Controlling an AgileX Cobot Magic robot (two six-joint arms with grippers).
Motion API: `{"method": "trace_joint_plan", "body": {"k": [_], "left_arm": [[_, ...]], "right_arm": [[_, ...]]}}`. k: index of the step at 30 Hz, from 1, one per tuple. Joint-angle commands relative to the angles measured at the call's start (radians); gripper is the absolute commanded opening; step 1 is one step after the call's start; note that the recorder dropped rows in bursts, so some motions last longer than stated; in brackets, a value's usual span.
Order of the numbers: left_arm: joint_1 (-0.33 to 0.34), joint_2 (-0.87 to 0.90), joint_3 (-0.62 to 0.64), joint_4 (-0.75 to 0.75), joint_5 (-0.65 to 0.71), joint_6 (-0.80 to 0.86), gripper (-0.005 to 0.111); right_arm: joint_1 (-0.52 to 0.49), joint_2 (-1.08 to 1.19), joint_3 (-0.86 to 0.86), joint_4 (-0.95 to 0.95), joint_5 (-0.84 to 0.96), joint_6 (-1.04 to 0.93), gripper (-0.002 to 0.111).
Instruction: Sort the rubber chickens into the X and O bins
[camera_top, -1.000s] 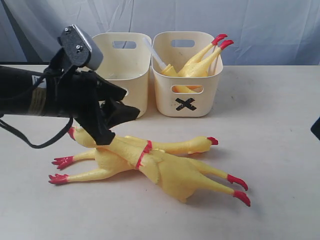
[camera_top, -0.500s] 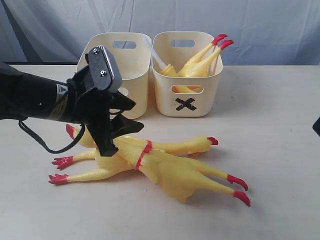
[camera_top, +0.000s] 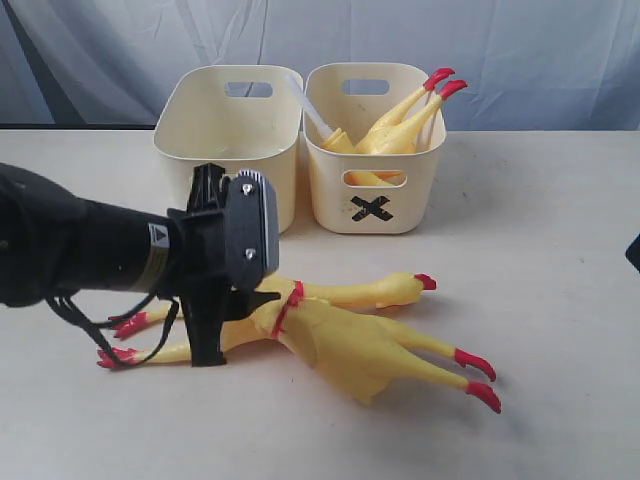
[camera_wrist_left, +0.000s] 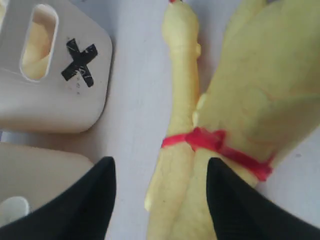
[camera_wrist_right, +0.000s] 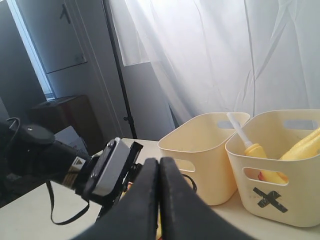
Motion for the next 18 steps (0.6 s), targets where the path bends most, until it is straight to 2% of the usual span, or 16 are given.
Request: {"method": "trace_joint_plan", "body": {"k": [1,8,18], "left_arm": [[-0.066,-0.068,0.059,-0.007,0.212,0.031,0.053],[-0.075,-0.18,0.088,-0.007,0.215,0.031,0.053],[-0.075,-0.162,0.131,-0.007,0.107,0.052,0.053]], "right_arm": [[-0.002,-0.004,0.001,0.0,-0.003,-0.002,-0.001],[-0.002,-0.004,0.001,0.0,-0.003,0.0,-0.001],[-0.002,-0.004,0.001,0.0,-0.005,0.014,-0.001]]}}
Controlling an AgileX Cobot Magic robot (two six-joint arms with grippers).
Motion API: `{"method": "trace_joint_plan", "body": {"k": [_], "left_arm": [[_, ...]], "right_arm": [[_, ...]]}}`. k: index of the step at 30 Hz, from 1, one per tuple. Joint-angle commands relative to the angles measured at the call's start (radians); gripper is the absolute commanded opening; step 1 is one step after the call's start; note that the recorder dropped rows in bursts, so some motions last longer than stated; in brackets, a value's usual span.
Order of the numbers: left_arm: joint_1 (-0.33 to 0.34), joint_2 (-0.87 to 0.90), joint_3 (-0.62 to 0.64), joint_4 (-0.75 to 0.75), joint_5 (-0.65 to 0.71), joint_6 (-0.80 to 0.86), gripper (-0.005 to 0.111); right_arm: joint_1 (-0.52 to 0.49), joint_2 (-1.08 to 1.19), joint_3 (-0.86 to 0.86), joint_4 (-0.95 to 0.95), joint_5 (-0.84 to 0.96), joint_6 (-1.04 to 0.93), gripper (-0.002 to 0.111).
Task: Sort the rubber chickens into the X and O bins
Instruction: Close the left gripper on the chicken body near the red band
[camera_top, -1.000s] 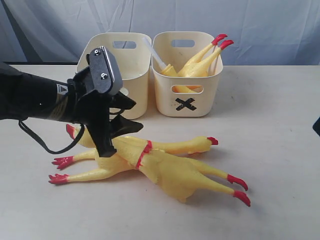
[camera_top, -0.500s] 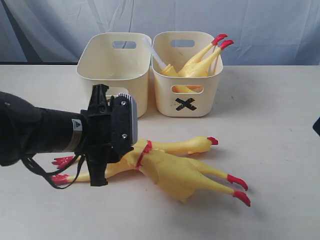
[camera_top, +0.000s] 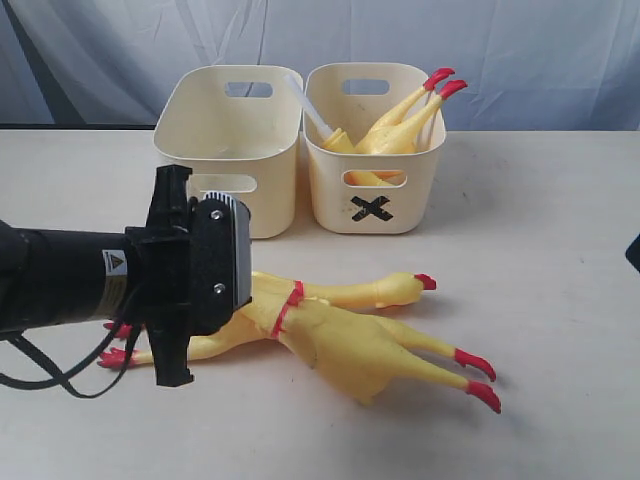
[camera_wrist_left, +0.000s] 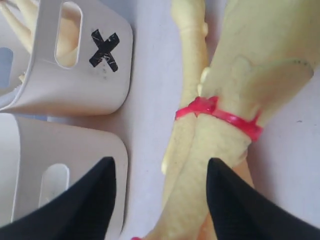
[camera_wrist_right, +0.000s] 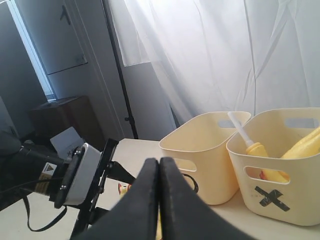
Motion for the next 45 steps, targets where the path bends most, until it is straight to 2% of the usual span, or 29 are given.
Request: {"method": "trace_joint_plan", "body": {"k": [1,10,14,28,38,40,44,45], "left_arm": [[-0.004,0.019,0.007,-0.007,-0.073,0.013,0.053],[-0.006,0.127,0.007,-0.007,-0.08,0.179,0.053],[-0.006,0.158,0.007,-0.007,-0.029,0.239,0.053],[-0.006,0.169,-0.042,-0.007,-0.002,0.246,0.053],[-0.006,0.289,-0.103,-0.007,-0.002,0.287,0.052],[-0.006,0.293,-0.103,-0.007,-0.005,0.273,0.043],[-0.006,0.293,-0.103,-0.007,-0.005,0.273,0.003],[-0.006,0.293,-0.103,-0.007,-0.005,0.276,0.0]], "right_arm": [[-0.002,-0.004,0.001,0.0,-0.007,0.002,-0.001],[-0.002,-0.004,0.001,0.0,-0.003,0.002,-0.001],[-0.002,-0.004,0.001,0.0,-0.003,0.004,-0.001],[-0.002,-0.004,0.001,0.0,0.003,0.004,-0.001],[-0.002,-0.004,0.001,0.0,0.003,0.004,-0.001],[-0.002,-0.004,0.001,0.0,0.003,0.004,-0.001],[-0.002,-0.004,0.001,0.0,0.003,0.004,-0.001],[-0.002,-0.004,0.001,0.0,0.003,0.004,-0.001]]}}
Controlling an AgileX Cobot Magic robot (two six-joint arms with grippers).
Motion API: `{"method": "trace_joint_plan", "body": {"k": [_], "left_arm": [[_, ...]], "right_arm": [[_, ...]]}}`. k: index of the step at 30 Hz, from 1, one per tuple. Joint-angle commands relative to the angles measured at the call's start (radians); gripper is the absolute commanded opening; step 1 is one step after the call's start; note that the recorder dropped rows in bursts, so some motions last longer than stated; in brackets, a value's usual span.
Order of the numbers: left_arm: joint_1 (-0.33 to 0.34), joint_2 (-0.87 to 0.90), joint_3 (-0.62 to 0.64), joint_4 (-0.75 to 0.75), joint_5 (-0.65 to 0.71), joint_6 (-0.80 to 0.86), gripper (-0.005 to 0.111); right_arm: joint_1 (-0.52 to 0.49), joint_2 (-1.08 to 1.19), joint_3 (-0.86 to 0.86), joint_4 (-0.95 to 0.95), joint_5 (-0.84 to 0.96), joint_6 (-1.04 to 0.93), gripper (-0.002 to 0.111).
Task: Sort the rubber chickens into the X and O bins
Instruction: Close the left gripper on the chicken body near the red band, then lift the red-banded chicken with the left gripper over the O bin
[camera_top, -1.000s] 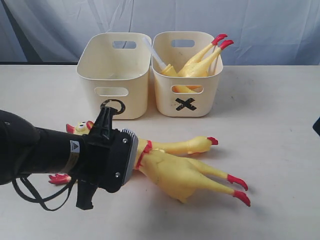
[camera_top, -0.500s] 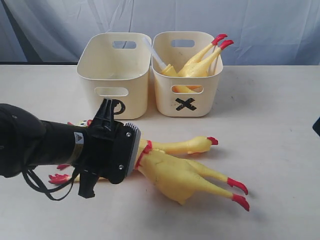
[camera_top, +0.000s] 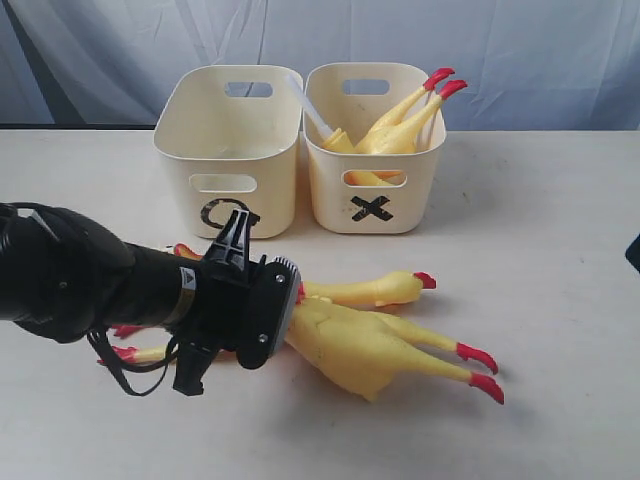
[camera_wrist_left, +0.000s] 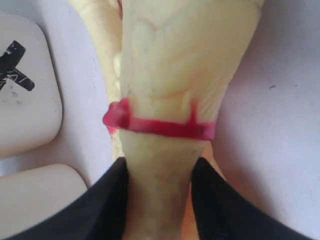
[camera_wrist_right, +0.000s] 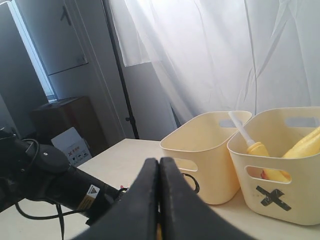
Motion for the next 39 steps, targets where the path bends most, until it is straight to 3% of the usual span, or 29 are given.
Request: {"method": "trace_joint_plan", "body": {"k": [1,12,21,31,39], "left_arm": [[-0.004,-0.004,-0.005,-0.005,0.008,-0.01,0.0],[-0.004,-0.186,-0.005,-0.005,0.02,-0.044,0.0],[-0.004,-0.23,-0.036,-0.142,0.366,-0.047,0.0],[-0.002,-0.228,-0.204,-0.244,0.483,-0.051,0.0],[0.001,-0.169,-0.33,-0.349,0.692,-0.049,0.0]], "right_arm": [[-0.002,-0.004,0.001,0.0,0.001,-0.003,-0.001],[-0.002,-0.004,0.001,0.0,0.003,-0.001,-0.001],[-0.002,-0.004,0.001,0.0,0.003,-0.001,-0.001],[-0.002,-0.004,0.001,0.0,0.003,-0.001,-0.001],[-0.002,-0.004,0.001,0.0,0.01,-0.001,-0.001]]}}
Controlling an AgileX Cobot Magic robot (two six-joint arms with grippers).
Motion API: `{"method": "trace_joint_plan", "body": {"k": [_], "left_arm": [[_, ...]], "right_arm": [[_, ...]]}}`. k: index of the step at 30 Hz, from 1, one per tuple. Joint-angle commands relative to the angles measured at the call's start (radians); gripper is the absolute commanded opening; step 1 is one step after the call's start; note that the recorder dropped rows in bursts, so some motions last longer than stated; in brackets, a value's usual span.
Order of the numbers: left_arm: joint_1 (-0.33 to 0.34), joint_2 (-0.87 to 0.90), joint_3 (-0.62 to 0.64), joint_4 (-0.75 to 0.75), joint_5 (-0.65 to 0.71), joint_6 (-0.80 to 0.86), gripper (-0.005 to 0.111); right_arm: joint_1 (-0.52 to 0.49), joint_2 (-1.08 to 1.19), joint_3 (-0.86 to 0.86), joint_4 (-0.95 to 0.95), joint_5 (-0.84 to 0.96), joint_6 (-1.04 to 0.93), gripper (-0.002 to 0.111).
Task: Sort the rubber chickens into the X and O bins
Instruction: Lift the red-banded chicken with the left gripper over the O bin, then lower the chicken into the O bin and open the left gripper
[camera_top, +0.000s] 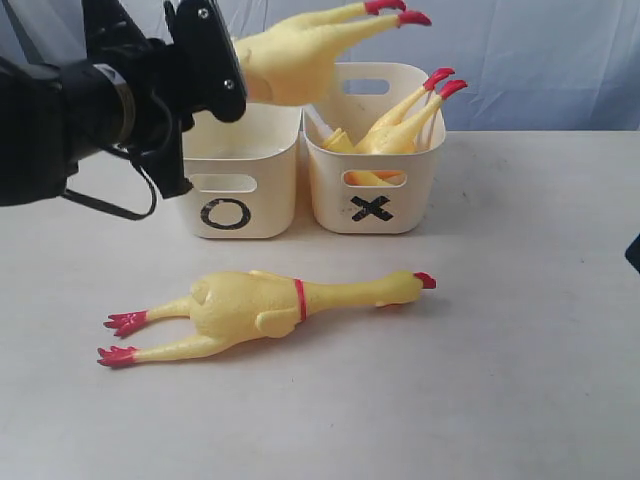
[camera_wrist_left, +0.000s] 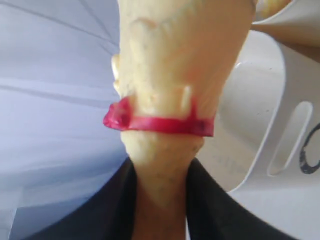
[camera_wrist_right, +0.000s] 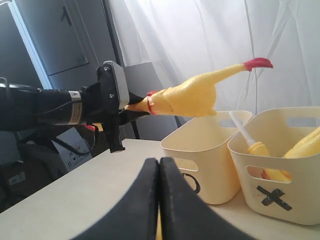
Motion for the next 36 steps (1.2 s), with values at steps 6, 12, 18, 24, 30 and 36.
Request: {"method": "trace_joint_plan", "body": {"k": [6,12,18,24,30,36], "left_arm": [[0.001,0.169,-0.166,-0.082,0.311,-0.006,0.0],[0.009,0.245,-0.277,-0.163,0.461,0.06,0.0],[0.03,0.29,-0.363,-0.297,0.505,0.207,0.0],[0.03,0.342,-0.408,-0.304,0.587,0.363,0.0],[0.03,0.371,-0.44,-0.313,0.604,0.44,0.0],[0.03,0.381,-0.465,-0.357,0.634,0.535,0.0]], "right_arm": [[-0.002,-0.004,0.001,0.0,0.018,-0.003,-0.001],[-0.002,-0.004,0.001,0.0,0.018,-0.003,-0.001],[-0.002,-0.004,0.001,0.0,0.02,-0.003,-0.001],[-0.002,-0.004,0.001,0.0,0.022,-0.003,-0.001],[-0.002,-0.004,0.001,0.0,0.022,-0.003,-0.001],[-0.002,-0.004,0.001,0.0,0.022,-0.003,-0.001]]}}
